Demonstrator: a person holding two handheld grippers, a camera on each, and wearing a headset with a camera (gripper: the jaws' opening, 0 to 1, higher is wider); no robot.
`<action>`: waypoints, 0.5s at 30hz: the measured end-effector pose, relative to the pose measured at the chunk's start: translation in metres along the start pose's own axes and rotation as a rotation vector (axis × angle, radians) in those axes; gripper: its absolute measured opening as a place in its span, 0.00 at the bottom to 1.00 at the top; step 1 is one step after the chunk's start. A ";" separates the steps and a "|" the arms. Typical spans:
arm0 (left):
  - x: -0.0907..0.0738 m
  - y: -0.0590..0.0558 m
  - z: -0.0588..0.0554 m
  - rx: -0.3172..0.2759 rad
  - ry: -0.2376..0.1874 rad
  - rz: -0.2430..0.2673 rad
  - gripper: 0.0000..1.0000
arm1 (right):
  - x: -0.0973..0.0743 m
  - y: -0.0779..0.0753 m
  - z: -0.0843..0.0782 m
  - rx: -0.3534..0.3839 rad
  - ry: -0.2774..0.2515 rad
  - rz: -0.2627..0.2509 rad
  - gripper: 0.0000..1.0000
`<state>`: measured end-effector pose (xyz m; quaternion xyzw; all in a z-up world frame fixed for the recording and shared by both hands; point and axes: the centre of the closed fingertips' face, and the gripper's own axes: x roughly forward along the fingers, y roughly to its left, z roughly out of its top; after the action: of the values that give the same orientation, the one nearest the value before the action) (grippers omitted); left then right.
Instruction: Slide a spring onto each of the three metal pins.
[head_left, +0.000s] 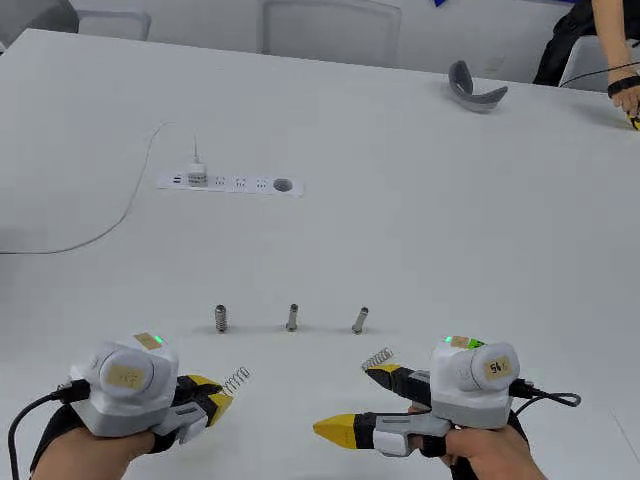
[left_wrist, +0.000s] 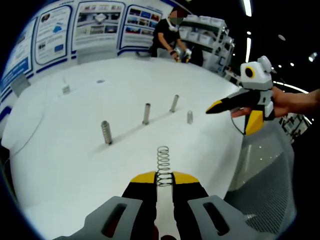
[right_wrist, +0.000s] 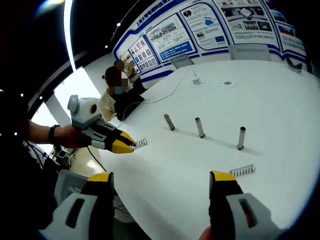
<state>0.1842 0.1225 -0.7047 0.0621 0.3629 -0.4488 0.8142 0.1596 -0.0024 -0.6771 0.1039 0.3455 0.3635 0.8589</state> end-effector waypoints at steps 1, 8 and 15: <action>-0.001 -0.002 0.000 0.001 -0.001 -0.004 0.10 | 0.001 0.001 0.000 0.003 0.000 0.004 0.79; -0.006 -0.025 0.001 0.044 0.000 -0.045 0.10 | 0.010 0.013 -0.005 0.050 0.002 0.080 0.76; -0.002 -0.049 0.007 0.106 -0.002 -0.095 0.10 | 0.013 0.026 -0.005 0.079 0.001 0.140 0.71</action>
<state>0.1493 0.0918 -0.6871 0.0877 0.3405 -0.5055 0.7879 0.1488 0.0248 -0.6762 0.1612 0.3518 0.4087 0.8266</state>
